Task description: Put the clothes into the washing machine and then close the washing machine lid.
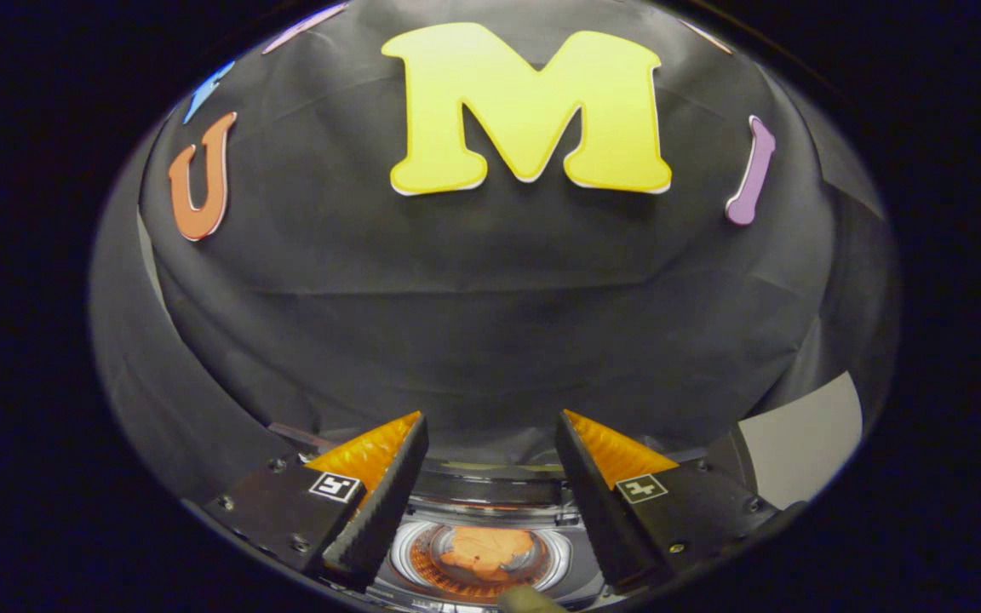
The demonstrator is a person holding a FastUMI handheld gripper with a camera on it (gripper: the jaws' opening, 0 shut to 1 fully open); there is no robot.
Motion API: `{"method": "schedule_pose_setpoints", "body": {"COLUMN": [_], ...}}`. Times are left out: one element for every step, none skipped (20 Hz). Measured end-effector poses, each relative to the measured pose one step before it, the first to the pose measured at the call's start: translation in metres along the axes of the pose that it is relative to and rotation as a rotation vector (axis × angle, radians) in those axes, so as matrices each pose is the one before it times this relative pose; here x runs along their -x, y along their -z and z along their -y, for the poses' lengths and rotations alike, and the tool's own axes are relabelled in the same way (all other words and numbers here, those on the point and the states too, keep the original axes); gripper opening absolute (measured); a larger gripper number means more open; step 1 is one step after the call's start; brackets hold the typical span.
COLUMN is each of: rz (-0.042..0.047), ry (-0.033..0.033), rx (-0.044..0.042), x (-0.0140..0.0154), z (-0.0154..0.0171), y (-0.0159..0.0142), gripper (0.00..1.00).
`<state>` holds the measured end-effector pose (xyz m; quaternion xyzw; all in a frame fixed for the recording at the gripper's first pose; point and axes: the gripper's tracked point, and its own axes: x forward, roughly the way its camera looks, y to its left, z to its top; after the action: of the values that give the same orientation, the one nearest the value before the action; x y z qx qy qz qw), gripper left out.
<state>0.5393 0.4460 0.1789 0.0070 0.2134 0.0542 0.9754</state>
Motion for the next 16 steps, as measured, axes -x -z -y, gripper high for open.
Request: {"method": "schedule_pose_setpoints", "body": {"rz": [-0.01014,-0.00675,-0.00481,-0.00354,0.00154,0.01255,-0.00561,0.00788,0.00201,0.00937,0.01428,0.01276,0.00997,0.00705,0.00253,0.00036], "ry": [0.00604,0.00346,0.00994,0.01332,-0.00091,0.01091,0.01620,0.00096,0.00256,0.00313,0.00301,0.00178,0.00154,0.00277,0.00227,0.00101], "rx": [-0.00555,-0.00414,0.00159,0.00686,-0.00418,-0.01212,-0.00033,-0.00501,-0.00574,-0.00153,-0.00136,0.00255,0.00388,0.00057,0.00223,0.00222], "x": [-0.00596,-0.00512,-0.00539,-0.00451,-0.00128,-0.00138,-0.00168,-0.00060,0.00125,0.00073,0.00151,0.00130,0.00159,0.00110,0.00172,0.00172], "z": [0.00067,0.00045,0.00033,0.00235,0.00044,0.00078,0.00288,0.00019,-0.00012,-0.00011,-0.00015,0.00040,-0.00065,0.00021,-0.00058,0.00074], "y": [0.00341,0.00299,0.00301,0.00320,0.00133,-0.00040,0.00139,-0.00137,0.00090,0.00088,-0.00046,0.00113,0.00070,0.00045,0.00073,0.00107], "gripper": [0.94,0.94,0.94,0.94,0.94,0.94,0.94,0.95,0.96,0.96,0.96,0.96,0.96,0.96,0.96,0.96]}}
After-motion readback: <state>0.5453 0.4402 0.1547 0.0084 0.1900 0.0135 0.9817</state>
